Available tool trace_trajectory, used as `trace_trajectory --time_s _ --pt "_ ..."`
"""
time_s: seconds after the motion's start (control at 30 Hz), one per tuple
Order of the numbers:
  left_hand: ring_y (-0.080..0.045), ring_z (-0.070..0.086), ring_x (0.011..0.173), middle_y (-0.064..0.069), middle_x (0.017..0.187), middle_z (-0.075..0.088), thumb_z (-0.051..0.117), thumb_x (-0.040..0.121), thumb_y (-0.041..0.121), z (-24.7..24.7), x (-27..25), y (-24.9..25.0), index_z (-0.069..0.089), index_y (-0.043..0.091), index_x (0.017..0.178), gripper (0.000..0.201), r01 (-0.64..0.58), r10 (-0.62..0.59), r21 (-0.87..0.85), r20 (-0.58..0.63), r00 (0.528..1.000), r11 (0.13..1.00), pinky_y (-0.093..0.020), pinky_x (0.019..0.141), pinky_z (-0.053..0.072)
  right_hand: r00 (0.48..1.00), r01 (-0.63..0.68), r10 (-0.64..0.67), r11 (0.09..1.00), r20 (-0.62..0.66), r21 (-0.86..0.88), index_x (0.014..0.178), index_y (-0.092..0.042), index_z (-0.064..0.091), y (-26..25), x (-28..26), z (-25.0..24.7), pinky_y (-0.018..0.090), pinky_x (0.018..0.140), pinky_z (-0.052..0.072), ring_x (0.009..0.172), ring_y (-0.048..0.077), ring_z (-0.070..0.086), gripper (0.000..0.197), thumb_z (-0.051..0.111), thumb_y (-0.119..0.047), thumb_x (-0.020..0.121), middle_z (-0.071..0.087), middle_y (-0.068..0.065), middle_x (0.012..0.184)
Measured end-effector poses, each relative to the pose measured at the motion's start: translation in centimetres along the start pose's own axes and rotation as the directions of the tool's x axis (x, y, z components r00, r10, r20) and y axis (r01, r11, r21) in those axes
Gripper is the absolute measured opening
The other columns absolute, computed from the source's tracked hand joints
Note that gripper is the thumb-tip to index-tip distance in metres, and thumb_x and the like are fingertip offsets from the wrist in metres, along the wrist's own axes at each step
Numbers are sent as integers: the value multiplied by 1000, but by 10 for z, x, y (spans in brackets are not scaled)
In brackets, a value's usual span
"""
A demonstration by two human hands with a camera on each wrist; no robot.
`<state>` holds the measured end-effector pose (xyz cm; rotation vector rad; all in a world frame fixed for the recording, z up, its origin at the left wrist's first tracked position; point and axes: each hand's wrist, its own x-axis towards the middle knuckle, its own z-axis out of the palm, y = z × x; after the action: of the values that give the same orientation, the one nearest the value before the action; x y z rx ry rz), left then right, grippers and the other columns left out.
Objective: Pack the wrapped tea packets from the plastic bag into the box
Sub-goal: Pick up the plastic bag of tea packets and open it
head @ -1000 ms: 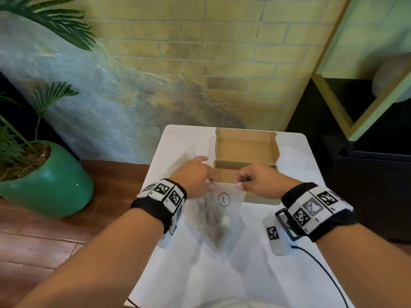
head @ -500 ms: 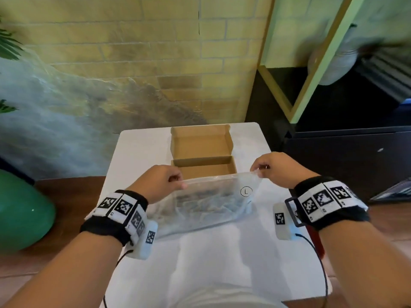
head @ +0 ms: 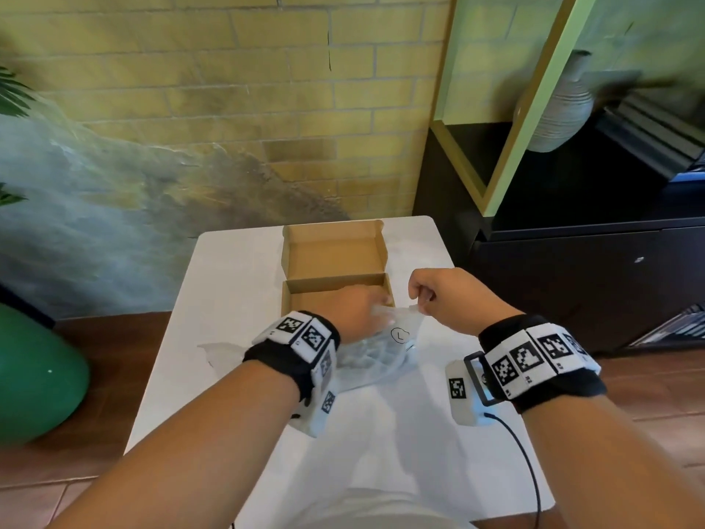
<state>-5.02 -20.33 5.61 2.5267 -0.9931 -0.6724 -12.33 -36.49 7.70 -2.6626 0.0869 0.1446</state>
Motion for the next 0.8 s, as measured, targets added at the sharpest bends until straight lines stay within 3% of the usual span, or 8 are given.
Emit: trace_trajectory --time_s 0.07,0.17,0.33,0.43,0.57,0.67,0.8 --pt "-20 59 105 -2 114 65 56 90 35 6 8 16 63 22 115 30 -60 58 -85 -20 998 995 -35 92 47 999 -2 3 1000 -46 29 77 -22 52 0 -1 2 24 65 45 75 20 58 22 50 -1 84 61 0 76" --pt "-25 61 85 -10 90 68 59 89 31 11 14 30 69 11 94 23 -96 89 -136 -58 994 986 -36 78 48 997 -28 35 996 -73 90 72 -20 49 2 -5 3 25 64 42 72 19 53 22 50 -1 82 56 -3 71" --pt "-24 58 77 -8 78 66 57 90 29 14 13 32 70 12 82 22 -137 125 -91 -126 984 986 -35 69 46 999 -35 38 995 -27 95 72 -21 49 7 -10 0 29 66 45 69 15 50 25 52 1 83 56 -2 72" --pt "-19 58 79 -2 86 69 54 90 27 10 7 19 70 16 85 20 -101 95 -43 -121 988 994 -32 72 48 998 -48 50 996 -24 81 80 -17 52 12 -10 0 25 63 42 68 13 49 20 48 1 85 52 -7 69" --pt "-20 62 83 0 90 69 53 91 31 -7 -16 -19 71 14 86 25 -5 10 40 -106 994 999 -37 79 52 995 -97 97 994 -6 47 83 -19 54 30 -12 -1 17 59 38 69 12 50 21 45 -1 88 51 -7 71" --pt "-18 59 83 2 88 67 54 91 33 -25 -43 -57 71 16 85 25 66 -48 125 -144 988 990 -29 75 46 993 -121 121 991 6 47 85 -18 56 37 -13 -1 16 58 36 67 11 48 21 45 0 88 51 -4 71" --pt "-13 57 83 8 87 65 58 90 33 -46 -75 -106 72 19 87 20 218 -199 85 -194 961 972 -25 71 42 991 -135 134 990 18 32 84 -19 54 37 -9 2 16 56 34 64 8 46 25 42 2 89 50 -5 71"
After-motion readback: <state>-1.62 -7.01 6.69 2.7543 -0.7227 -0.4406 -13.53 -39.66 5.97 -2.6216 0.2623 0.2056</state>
